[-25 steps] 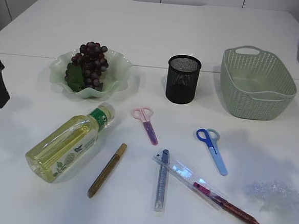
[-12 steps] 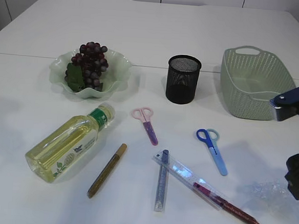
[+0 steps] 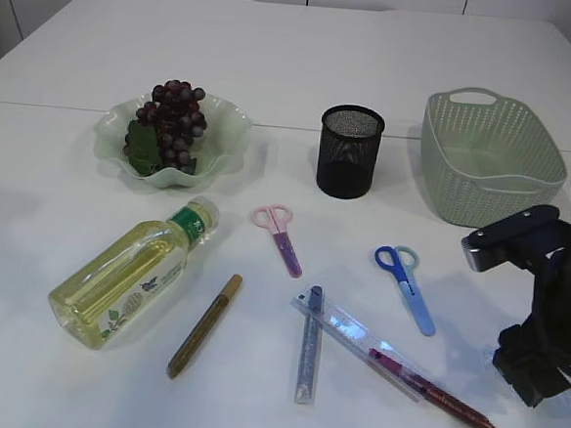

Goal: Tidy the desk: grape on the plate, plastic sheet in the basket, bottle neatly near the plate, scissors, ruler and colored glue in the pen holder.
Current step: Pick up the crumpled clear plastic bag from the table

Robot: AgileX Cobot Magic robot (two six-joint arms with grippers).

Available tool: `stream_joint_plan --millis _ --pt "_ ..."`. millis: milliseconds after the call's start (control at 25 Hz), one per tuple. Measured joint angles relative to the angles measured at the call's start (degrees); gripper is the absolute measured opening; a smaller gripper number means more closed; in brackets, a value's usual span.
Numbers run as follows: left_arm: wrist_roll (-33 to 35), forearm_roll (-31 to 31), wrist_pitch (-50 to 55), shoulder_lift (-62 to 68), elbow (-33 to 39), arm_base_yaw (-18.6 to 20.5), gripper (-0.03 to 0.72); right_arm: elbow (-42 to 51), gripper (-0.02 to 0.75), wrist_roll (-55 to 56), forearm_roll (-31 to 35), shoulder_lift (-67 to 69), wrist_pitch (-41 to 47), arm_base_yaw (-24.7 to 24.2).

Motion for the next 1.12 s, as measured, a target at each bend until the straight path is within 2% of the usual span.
stream_joint_plan --millis 480,720,960,1120 --pt "0.0 0.0 0.35 0.0 0.0 0.0 0.467 0.0 0.587 3.65 -4.03 2.12 -3.97 0.0" --pt "0.0 0.0 0.35 0.0 0.0 0.0 0.466 -1.09 0.589 9.51 -5.51 2.12 -4.32 0.0" --pt "0.0 0.0 0.35 0.0 0.0 0.0 0.459 -1.23 0.627 12.51 -6.3 2.12 -5.41 0.0" --pt "0.0 0.0 0.35 0.0 0.0 0.0 0.457 -1.23 0.63 12.73 -6.4 2.15 -6.08 -3.01"
